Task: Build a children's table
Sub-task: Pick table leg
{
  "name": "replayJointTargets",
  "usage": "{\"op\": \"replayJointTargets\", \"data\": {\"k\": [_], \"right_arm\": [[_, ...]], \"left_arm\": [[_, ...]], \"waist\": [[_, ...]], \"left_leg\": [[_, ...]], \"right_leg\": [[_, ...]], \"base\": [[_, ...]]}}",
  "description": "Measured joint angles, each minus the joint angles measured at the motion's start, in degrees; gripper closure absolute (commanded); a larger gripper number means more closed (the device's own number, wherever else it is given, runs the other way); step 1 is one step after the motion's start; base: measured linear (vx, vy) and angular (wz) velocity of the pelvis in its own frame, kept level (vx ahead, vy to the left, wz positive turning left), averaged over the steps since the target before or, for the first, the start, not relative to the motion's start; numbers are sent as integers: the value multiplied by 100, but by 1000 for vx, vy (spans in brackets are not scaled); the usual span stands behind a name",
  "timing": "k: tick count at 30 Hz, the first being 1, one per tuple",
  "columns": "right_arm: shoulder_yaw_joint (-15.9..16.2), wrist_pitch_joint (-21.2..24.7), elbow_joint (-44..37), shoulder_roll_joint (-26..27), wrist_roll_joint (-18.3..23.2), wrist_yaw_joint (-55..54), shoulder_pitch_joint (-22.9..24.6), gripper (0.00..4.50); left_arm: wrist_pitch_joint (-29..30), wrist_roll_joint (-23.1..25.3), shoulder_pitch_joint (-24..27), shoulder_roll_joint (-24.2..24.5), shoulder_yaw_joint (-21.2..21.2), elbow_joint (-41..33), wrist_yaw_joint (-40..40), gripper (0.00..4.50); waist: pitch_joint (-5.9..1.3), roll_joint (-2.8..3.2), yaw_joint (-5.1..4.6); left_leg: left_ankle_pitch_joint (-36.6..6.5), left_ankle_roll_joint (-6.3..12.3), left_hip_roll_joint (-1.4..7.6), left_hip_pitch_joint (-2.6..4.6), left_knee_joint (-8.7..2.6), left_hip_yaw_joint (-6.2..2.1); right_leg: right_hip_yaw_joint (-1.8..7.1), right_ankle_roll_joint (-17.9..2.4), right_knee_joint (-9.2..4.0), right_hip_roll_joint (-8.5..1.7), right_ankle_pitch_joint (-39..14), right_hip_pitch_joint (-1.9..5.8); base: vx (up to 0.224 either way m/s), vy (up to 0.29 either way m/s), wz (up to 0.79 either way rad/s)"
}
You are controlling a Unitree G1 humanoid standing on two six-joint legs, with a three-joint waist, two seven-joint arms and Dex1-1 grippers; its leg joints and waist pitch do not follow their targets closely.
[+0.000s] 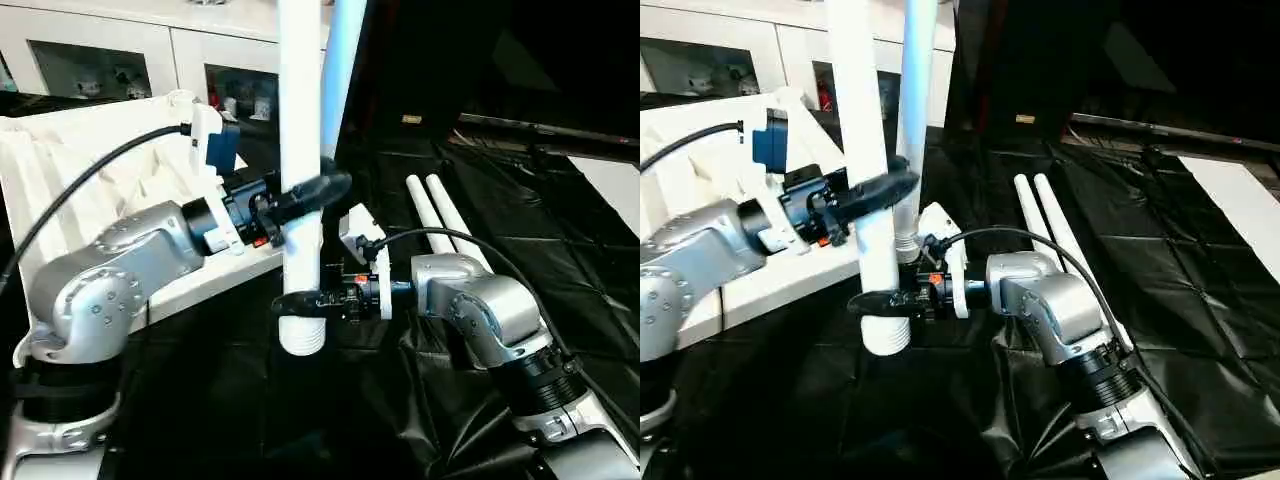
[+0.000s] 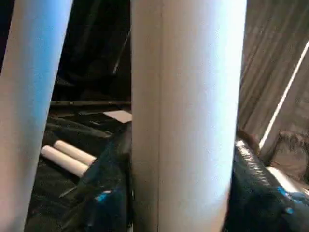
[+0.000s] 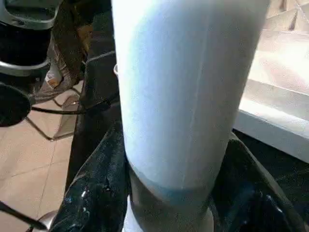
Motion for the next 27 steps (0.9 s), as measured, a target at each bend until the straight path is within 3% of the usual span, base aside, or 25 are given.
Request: {"op": "replayJointTargets", "data": {"k": [3, 6, 11, 16, 18, 22, 24, 27], "right_arm": [[-50, -3, 10, 51, 2, -57, 1, 264], [-241, -99, 42, 238, 40, -185, 0, 264], [-461, -210, 57, 432, 205, -329, 0, 264], [-589, -286, 50, 554, 277, -417, 2, 264], [-602, -365, 15, 606, 273, -545, 30, 264], [-501, -815, -8, 514, -258, -918, 170, 264], [-392, -942, -7, 560, -455, -1138, 300, 264], [-358, -1007, 4, 582, -576, -1330, 547, 264]], "left_arm": [[-143, 43, -2, -46, 48, 5, 19, 160], [-510, 80, -2, -313, 245, 44, 147, 155], [-908, -835, 3, -940, 1091, 68, 240, 155], [-1043, -1612, 12, -1113, 1680, 245, 446, 155], [-1062, -1640, 27, -982, 1839, 341, 538, 155], [-977, -371, 57, -74, 1792, 770, 905, 155], [-1182, 833, 142, 798, 1478, 1408, 1296, 155], [-1599, 1987, 448, 1736, 1406, 2385, 1917, 155]], "waist": [[1, 1, 1], [1, 1, 4], [1, 1, 5], [2, 3, 6], [3, 4, 3], [9, 14, 11], [12, 20, -7], [17, 27, -58]], "left_leg": [[0, 0, 0, -1, 0, 0], [0, 0, 0, -1, 0, 0], [0, 0, 0, -2, 0, 0], [0, 0, 0, 0, 0, 0], [0, 0, 1, 0, 0, -1], [1, -1, 2, 4, -2, -4], [1, -3, 3, 11, -8, -7], [1, -3, 2, 8, -9, -20]], "right_leg": [[0, -1, 0, 0, 0, 0], [0, -3, 0, 0, 2, 0], [0, -10, -1, 0, 6, 1], [-2, -10, -1, 0, 6, 1], [-3, 0, -1, 0, 0, 1], [-6, 20, 0, 1, -11, 3], [-7, 23, 1, 4, -13, 5], [-11, 24, -4, 5, -12, -4]], "base": [[0, 0, 0], [0, 0, 0], [0, 0, 0], [0, 0, 0], [0, 0, 0], [0, 0, 0], [0, 0, 0], [0, 0, 0]]}}
